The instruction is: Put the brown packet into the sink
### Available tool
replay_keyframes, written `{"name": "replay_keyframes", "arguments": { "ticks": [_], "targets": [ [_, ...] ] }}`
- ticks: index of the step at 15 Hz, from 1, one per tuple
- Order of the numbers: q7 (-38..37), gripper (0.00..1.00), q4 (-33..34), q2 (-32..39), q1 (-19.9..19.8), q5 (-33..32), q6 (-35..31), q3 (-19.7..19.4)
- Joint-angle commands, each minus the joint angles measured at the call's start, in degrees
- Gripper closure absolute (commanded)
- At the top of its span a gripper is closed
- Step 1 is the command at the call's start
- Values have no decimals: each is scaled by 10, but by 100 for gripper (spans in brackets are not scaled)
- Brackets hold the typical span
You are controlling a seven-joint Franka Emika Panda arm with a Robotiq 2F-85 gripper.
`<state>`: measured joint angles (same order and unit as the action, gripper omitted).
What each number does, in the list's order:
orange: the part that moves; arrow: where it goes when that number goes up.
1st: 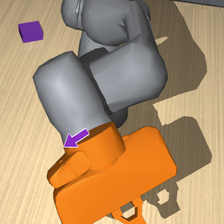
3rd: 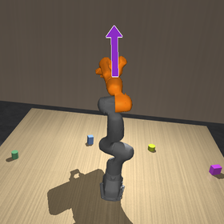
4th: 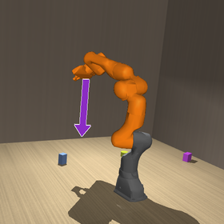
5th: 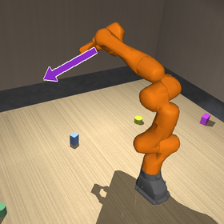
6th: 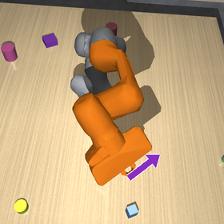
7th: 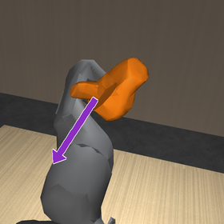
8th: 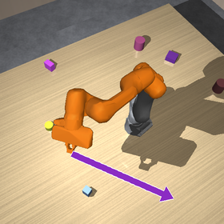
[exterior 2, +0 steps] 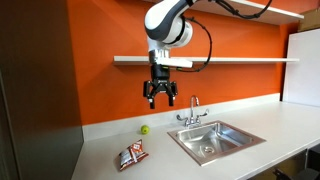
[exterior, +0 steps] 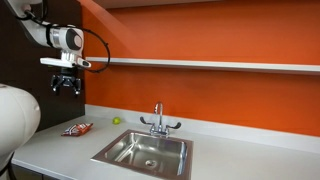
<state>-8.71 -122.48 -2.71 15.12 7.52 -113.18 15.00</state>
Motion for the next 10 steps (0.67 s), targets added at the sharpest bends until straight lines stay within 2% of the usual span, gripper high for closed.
{"name": "replay_keyframes", "arguments": {
  "ticks": [1, 10],
  "targets": [
    [-15, 0, 10, 52, 9, -9, -45, 11],
    [-18, 0, 38, 161, 40, -42, -135, 10]
  ]
}}
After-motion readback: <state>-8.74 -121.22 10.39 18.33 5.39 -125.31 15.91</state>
